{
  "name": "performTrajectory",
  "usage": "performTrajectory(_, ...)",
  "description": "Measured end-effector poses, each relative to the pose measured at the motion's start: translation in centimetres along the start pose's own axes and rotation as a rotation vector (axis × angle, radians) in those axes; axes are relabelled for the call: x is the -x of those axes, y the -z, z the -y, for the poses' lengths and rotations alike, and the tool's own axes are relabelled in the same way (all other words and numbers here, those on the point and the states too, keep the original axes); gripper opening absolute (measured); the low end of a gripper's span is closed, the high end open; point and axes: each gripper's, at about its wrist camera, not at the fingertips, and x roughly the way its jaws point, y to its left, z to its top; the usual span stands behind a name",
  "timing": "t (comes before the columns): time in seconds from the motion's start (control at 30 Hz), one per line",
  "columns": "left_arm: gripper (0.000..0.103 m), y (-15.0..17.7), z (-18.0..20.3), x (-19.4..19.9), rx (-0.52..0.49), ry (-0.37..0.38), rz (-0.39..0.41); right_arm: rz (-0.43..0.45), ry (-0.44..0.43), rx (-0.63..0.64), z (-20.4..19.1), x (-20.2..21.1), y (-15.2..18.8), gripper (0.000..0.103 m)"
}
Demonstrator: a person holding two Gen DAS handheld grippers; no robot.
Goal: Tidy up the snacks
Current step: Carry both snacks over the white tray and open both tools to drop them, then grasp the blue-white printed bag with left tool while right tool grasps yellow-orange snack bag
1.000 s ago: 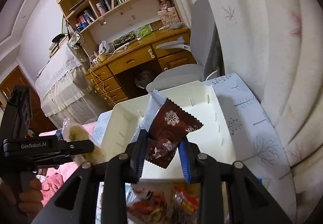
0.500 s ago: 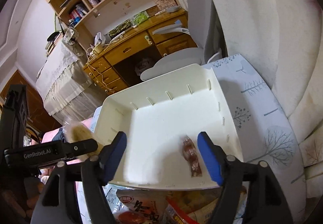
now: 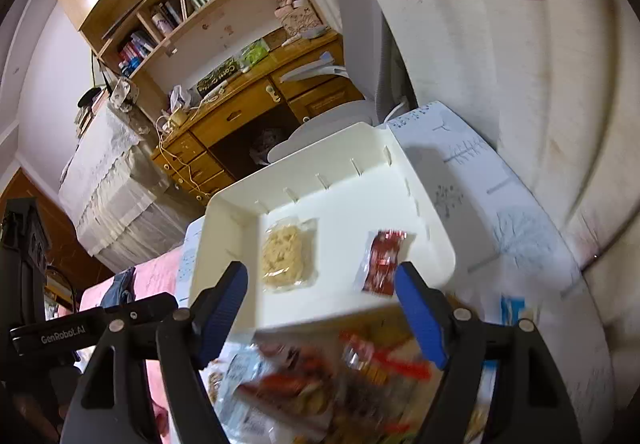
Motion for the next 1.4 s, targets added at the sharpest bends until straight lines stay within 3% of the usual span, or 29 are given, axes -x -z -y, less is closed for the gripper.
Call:
performTrajectory(0.37,0.072,6.8,-2.6,6.2,-0.146,0.047,0.01,0.026,0.055,-0.063,-3.2,5.3,8.7,0.077)
performTrajectory(0.67,0.075,10.7,-5.0,6.3,-0.175,0.034,-0.058,0.004,0.096,-0.078,-4.3,7.1,14.3,0.079)
performTrajectory(0.8,0.086,11.5,-5.2,5.7,-0.182,0.023,-0.102,-0.024,0.115,-0.085,-4.2,7.2,15.9,0.084)
performTrajectory(0.87,0.087,11.8,-5.2,5.0,-0.174,0.026,-0.134,-0.038,0.129,-0.077,-4.1,7.1,16.5,0.089)
performTrajectory(1.13,0.087,11.4,-5.1,0.9,-0.11,0.009,-0.27,-0.127,0.188,0.011,-3.3,5.0,18.1,0.089)
performTrajectory(1.4,0.087,9.9,-4.3,-3.1,-0.047,-0.047,-0.38,-0.189,0.23,0.219,-3.8,1.9,18.4,0.089)
